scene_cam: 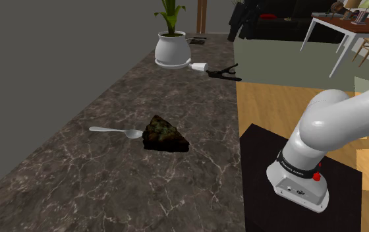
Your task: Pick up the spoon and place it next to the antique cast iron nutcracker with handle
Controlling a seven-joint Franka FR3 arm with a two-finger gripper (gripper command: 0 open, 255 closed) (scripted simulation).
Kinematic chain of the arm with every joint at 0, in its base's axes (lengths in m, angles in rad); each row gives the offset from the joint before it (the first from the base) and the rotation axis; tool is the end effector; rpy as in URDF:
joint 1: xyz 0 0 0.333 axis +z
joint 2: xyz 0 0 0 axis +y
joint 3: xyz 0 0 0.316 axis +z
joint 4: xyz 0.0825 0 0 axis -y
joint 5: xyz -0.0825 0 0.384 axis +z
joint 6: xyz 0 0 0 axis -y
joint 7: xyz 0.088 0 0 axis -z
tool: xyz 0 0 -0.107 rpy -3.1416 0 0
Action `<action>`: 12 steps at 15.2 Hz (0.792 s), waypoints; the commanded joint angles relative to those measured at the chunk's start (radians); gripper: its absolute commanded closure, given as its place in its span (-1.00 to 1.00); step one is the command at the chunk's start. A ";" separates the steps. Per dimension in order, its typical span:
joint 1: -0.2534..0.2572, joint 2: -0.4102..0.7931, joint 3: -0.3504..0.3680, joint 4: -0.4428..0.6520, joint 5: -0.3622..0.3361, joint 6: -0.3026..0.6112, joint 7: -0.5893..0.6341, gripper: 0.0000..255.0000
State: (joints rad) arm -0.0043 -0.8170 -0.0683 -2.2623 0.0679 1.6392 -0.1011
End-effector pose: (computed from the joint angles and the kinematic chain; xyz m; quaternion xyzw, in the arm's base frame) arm 0.3032 -0.0245 0.6511 -0.9934 -0.0234 -0.1003 0.0512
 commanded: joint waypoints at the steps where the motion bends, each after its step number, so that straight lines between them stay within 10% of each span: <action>1: 0.000 0.000 0.000 0.000 0.000 0.000 0.000 -1.00; 12: 0.083 0.171 0.178 -0.044 0.099 0.236 0.123 -1.00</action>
State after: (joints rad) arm 0.0708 -0.6695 0.0923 -2.3142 0.1588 1.8559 0.0091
